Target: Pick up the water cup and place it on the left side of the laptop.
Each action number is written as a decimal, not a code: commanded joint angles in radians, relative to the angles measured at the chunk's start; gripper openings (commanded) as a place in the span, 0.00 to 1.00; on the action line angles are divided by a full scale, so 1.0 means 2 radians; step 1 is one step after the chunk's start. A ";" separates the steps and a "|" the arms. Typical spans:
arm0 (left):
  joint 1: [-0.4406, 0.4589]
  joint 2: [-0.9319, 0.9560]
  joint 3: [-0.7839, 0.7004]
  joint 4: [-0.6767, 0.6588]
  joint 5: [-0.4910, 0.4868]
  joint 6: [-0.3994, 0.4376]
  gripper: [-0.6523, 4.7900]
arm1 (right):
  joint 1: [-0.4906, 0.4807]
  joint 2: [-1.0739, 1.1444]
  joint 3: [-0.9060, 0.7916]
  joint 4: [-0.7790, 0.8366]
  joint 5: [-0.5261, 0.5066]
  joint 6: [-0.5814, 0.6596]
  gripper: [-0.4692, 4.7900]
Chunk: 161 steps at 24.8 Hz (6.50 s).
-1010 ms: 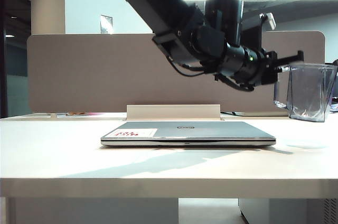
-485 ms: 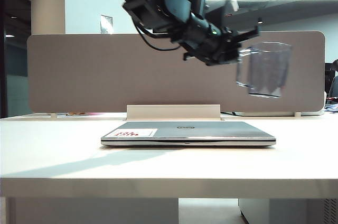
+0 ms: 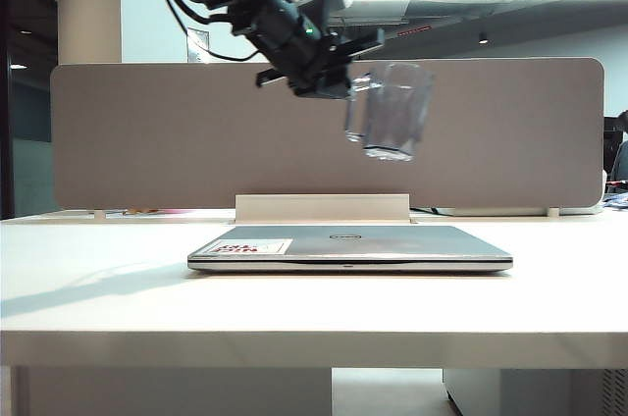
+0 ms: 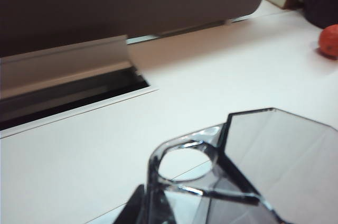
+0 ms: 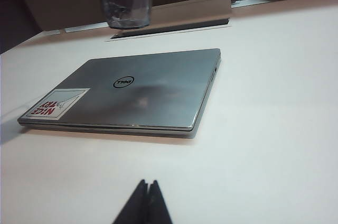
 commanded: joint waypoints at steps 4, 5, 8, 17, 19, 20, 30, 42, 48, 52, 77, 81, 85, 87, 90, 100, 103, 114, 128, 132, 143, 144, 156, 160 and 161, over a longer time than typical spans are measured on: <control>0.040 -0.025 0.002 -0.044 0.022 -0.003 0.11 | 0.000 -0.001 -0.001 0.006 -0.002 0.000 0.09; 0.045 -0.027 0.002 -0.051 0.026 -0.003 0.11 | 0.000 -0.001 -0.001 0.006 -0.002 0.000 0.09; 0.075 -0.043 0.002 -0.078 0.033 0.001 0.11 | 0.000 -0.001 -0.001 0.006 -0.002 0.000 0.09; 0.156 -0.089 0.002 -0.163 0.064 0.035 0.11 | 0.000 -0.001 -0.001 0.006 -0.002 0.000 0.09; 0.173 -0.096 0.002 -0.172 0.070 0.032 0.11 | 0.000 -0.001 -0.001 0.006 -0.002 0.000 0.09; 0.181 -0.100 0.000 -0.173 0.074 0.032 0.11 | 0.000 -0.001 -0.001 0.006 -0.002 0.000 0.09; 0.196 -0.117 -0.032 -0.194 0.073 0.038 0.11 | -0.001 -0.001 -0.002 0.006 -0.002 0.000 0.09; 0.197 -0.116 -0.117 -0.117 0.017 0.038 0.11 | -0.001 -0.001 -0.002 0.006 -0.002 0.000 0.09; 0.200 -0.116 -0.182 -0.040 -0.020 0.038 0.11 | 0.000 -0.001 -0.002 0.006 -0.002 0.000 0.09; 0.200 -0.116 -0.220 -0.001 -0.036 0.036 0.11 | 0.000 -0.001 -0.002 0.006 -0.002 0.000 0.09; 0.220 -0.116 -0.286 0.044 -0.047 0.033 0.11 | 0.000 -0.001 -0.002 0.005 0.000 0.000 0.09; 0.222 -0.115 -0.286 0.033 -0.047 0.035 0.11 | 0.000 -0.001 -0.002 0.005 0.000 0.000 0.09; 0.222 -0.110 -0.286 0.023 -0.048 0.038 0.11 | -0.001 -0.001 -0.002 0.005 0.000 0.000 0.09; 0.222 -0.110 -0.286 0.026 -0.049 0.038 0.11 | -0.001 -0.001 -0.002 0.005 0.000 0.000 0.09; 0.222 -0.107 -0.286 0.024 -0.049 0.038 0.11 | -0.001 -0.001 -0.002 0.005 0.000 0.000 0.09; 0.222 -0.101 -0.286 0.015 -0.049 0.038 0.11 | 0.000 -0.001 -0.002 0.005 0.000 0.000 0.09; 0.222 -0.102 -0.286 0.008 -0.048 0.038 0.11 | 0.000 -0.001 -0.002 0.005 0.000 0.000 0.09; 0.222 -0.162 -0.286 -0.087 -0.046 0.061 0.11 | 0.000 -0.001 -0.002 0.005 -0.003 0.000 0.09; 0.222 -0.308 -0.287 -0.258 0.027 0.081 0.11 | 0.000 -0.001 -0.002 0.004 -0.028 0.000 0.09; 0.222 -0.384 -0.331 -0.239 0.044 0.081 0.11 | 0.000 -0.001 -0.002 0.004 -0.028 0.000 0.09; 0.222 -0.653 -0.562 -0.163 0.043 0.032 0.11 | 0.000 -0.001 -0.002 0.002 -0.027 0.000 0.09; 0.222 -0.670 -0.575 -0.160 0.044 0.029 0.11 | 0.000 -0.001 -0.002 0.002 -0.027 0.000 0.09; 0.222 -0.866 -0.647 -0.165 0.045 -0.039 0.11 | 0.000 -0.001 -0.002 0.002 -0.027 0.000 0.09; 0.222 -0.892 -0.646 -0.166 0.044 -0.017 0.11 | 0.000 -0.001 -0.002 0.002 -0.027 0.000 0.09; 0.222 -0.893 -0.647 -0.169 0.041 0.001 0.11 | 0.000 -0.001 -0.002 0.002 -0.027 0.000 0.09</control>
